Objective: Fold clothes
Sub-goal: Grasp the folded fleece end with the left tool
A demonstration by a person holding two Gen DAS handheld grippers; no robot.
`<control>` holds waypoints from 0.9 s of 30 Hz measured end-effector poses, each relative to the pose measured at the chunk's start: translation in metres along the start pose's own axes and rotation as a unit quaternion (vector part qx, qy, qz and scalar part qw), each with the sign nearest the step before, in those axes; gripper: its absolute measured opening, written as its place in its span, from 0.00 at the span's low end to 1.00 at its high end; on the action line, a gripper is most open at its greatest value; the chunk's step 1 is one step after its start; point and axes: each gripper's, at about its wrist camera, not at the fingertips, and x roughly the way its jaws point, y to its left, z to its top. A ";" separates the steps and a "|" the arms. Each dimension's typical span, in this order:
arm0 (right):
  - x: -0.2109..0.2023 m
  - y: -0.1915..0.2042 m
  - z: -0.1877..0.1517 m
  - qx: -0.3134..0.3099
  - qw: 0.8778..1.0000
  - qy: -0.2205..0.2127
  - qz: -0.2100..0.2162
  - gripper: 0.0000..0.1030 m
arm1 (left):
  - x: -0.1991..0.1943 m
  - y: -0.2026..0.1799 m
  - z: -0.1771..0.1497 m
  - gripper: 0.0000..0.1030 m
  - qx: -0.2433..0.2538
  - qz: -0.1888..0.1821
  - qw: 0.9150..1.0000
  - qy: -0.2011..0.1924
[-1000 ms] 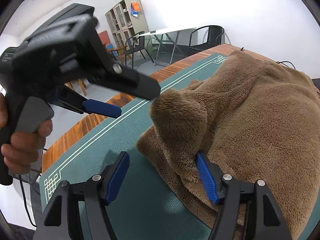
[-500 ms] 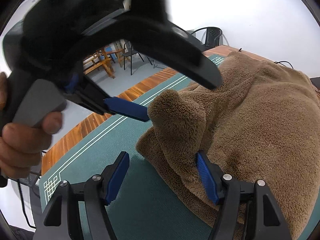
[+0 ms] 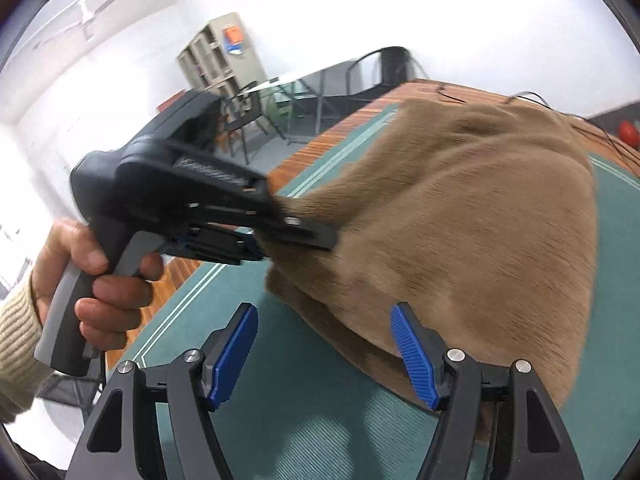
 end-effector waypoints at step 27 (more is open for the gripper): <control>-0.024 -0.060 -0.008 0.078 0.990 -0.029 -0.115 0.74 | -0.001 0.029 -0.025 0.35 0.022 0.052 0.998 -0.014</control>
